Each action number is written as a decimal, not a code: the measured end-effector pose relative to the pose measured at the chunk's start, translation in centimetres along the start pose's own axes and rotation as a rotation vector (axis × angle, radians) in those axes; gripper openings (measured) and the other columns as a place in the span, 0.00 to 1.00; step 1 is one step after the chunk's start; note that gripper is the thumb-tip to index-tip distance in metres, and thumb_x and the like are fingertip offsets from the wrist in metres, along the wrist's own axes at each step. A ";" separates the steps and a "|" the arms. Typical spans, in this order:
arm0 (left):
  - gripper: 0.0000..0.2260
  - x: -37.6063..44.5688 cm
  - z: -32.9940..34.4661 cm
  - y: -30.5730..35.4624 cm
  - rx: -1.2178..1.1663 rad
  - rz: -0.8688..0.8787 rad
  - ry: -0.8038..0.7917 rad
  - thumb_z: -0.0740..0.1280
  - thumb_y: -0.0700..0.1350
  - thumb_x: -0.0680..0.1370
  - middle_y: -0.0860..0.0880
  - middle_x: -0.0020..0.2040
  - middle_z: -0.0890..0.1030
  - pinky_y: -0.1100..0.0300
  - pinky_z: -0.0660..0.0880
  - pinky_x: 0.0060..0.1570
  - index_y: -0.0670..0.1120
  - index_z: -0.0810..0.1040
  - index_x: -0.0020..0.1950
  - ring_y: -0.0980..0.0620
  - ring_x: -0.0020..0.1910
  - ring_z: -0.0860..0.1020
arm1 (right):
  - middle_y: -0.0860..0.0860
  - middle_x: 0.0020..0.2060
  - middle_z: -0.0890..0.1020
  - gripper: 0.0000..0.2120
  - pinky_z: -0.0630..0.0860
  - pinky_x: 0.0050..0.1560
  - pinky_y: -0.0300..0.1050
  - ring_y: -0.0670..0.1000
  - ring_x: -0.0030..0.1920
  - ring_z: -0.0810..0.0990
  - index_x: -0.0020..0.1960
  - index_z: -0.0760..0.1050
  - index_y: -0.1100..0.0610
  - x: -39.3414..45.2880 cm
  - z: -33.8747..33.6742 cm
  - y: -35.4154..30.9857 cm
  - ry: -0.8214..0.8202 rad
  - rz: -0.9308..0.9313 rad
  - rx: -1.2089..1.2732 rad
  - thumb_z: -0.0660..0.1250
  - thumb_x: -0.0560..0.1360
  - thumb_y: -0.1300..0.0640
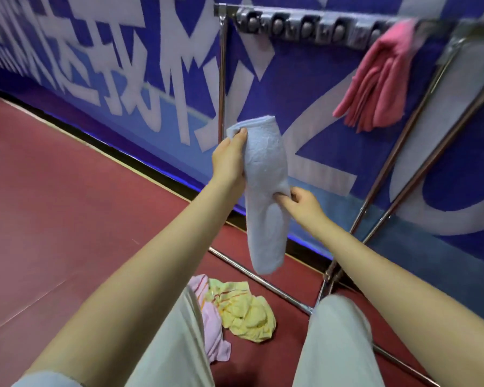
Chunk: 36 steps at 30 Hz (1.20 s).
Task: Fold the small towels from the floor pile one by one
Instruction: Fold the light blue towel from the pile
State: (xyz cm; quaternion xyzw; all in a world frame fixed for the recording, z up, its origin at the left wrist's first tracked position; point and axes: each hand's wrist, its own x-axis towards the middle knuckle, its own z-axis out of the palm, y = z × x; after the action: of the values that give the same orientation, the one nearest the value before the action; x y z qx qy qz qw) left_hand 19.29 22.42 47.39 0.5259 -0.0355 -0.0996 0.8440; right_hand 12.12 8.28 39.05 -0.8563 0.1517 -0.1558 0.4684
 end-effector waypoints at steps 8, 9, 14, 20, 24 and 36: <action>0.08 3.0 9.6 9.7 -0.070 0.158 -0.025 0.66 0.45 0.79 0.49 0.40 0.80 0.55 0.77 0.46 0.49 0.76 0.40 0.49 0.42 0.79 | 0.55 0.51 0.78 0.06 0.82 0.41 0.50 0.52 0.50 0.78 0.54 0.75 0.56 8.7 -10.5 -10.4 0.032 0.021 0.258 0.60 0.80 0.59; 0.08 3.5 10.5 10.7 -0.072 0.177 -0.028 0.66 0.46 0.79 0.49 0.41 0.80 0.53 0.78 0.48 0.49 0.76 0.40 0.48 0.44 0.80 | 0.55 0.52 0.78 0.06 0.82 0.41 0.50 0.53 0.52 0.78 0.54 0.75 0.57 9.7 -11.6 -11.5 0.044 0.006 0.274 0.60 0.80 0.60; 0.06 7.7 13.5 14.7 -0.052 0.266 -0.005 0.63 0.43 0.79 0.47 0.54 0.81 0.54 0.81 0.46 0.47 0.78 0.52 0.46 0.51 0.82 | 0.60 0.51 0.78 0.06 0.82 0.35 0.47 0.55 0.52 0.79 0.49 0.77 0.59 14.2 -16.2 -16.2 0.046 -0.054 0.214 0.63 0.79 0.58; 0.15 12.8 14.6 16.3 0.091 0.407 0.032 0.63 0.40 0.78 0.53 0.45 0.77 0.56 0.79 0.48 0.48 0.72 0.64 0.54 0.44 0.78 | 0.56 0.42 0.78 0.05 0.83 0.39 0.46 0.51 0.42 0.80 0.45 0.77 0.61 18.7 -20.3 -20.3 0.036 -0.108 0.119 0.63 0.77 0.62; 0.19 14.8 14.7 15.4 0.236 0.406 -0.035 0.62 0.38 0.78 0.54 0.46 0.74 0.52 0.80 0.51 0.50 0.69 0.67 0.53 0.45 0.77 | 0.59 0.42 0.72 0.06 0.80 0.51 0.58 0.59 0.42 0.74 0.48 0.74 0.63 20.7 -22.5 -21.1 -0.023 -0.038 -0.058 0.62 0.71 0.63; 0.26 17.6 16.8 6.7 0.320 0.404 -0.172 0.59 0.41 0.74 0.51 0.62 0.77 0.44 0.79 0.54 0.56 0.69 0.72 0.47 0.57 0.78 | 0.51 0.32 0.70 0.08 0.70 0.33 0.42 0.49 0.30 0.70 0.38 0.74 0.57 21.9 -27.2 -18.9 -0.001 0.001 -0.429 0.65 0.74 0.54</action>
State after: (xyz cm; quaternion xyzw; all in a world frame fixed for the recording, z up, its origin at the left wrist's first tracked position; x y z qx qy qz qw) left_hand 34.59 6.83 60.05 0.6245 -0.2263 0.0334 0.7468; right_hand 23.01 -11.45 71.81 -0.9364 0.1815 -0.1191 0.2757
